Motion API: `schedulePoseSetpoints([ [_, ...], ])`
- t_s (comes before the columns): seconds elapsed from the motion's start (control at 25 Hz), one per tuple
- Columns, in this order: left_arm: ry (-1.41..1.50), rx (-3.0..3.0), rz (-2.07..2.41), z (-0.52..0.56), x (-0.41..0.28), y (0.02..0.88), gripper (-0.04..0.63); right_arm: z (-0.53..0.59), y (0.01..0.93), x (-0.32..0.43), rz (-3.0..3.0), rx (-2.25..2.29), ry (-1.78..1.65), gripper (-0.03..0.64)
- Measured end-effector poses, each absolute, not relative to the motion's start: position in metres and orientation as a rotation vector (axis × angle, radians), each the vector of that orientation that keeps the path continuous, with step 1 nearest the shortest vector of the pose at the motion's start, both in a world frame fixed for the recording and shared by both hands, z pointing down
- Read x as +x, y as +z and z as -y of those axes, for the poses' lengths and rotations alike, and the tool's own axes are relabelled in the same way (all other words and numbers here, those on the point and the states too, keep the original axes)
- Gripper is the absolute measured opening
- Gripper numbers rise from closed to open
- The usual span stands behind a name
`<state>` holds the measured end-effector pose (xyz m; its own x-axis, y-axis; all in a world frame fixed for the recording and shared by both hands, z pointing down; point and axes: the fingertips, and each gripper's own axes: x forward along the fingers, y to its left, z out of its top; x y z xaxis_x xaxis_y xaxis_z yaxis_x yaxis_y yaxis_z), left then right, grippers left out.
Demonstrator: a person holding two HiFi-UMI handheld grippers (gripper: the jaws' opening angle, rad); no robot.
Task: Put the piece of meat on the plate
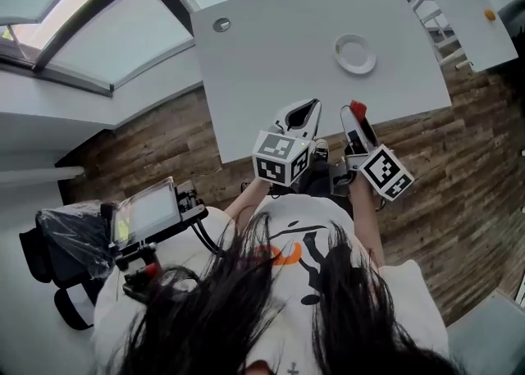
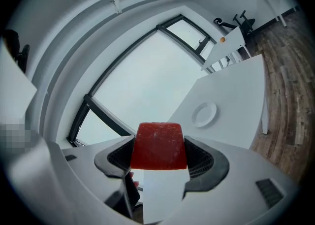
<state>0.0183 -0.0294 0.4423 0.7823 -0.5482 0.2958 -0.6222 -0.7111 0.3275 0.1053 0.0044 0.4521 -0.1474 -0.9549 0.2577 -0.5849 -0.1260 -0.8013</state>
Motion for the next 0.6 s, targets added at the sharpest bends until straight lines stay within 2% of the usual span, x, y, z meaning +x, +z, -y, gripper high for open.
schedulePoseSetpoints([
  [0.6,0.26,2.572,0.926,0.046,0.012,0.446,0.005,0.02,0.464,0.101,-1.827,-1.715,-1.198,0.314],
])
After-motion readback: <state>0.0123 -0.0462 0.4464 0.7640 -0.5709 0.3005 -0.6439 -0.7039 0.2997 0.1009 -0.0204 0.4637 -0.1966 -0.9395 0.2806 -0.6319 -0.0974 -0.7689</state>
